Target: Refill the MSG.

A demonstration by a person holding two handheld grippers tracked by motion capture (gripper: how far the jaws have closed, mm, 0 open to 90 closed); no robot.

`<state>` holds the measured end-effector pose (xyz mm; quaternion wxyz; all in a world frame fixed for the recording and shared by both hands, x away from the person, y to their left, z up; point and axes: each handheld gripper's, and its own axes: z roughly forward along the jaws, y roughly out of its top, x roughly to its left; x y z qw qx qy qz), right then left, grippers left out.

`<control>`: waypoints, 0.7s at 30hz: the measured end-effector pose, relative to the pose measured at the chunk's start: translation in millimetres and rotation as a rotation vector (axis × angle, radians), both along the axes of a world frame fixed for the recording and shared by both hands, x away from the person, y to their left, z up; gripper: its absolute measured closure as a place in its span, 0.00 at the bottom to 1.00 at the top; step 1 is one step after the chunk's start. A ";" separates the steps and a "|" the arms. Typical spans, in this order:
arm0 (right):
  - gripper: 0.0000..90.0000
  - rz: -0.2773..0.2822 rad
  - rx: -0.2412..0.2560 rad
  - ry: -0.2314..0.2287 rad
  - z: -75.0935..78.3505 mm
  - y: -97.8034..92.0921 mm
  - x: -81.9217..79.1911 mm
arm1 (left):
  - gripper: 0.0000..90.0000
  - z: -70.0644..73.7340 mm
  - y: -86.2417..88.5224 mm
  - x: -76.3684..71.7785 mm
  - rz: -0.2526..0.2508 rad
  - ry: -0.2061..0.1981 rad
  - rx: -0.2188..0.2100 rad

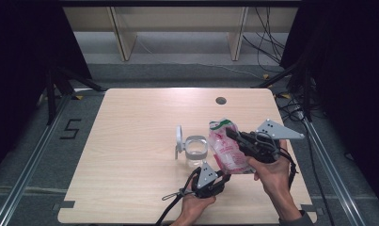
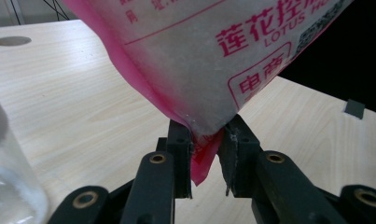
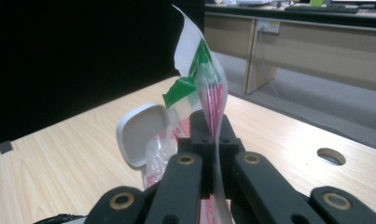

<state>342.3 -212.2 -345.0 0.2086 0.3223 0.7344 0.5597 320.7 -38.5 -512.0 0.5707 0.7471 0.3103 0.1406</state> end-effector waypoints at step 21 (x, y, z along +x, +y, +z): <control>1.00 0.023 -0.037 0.021 -5.5 23.3 19.7 | 0.83 -5.9 -3.6 5.3 0.020 0.036 -0.041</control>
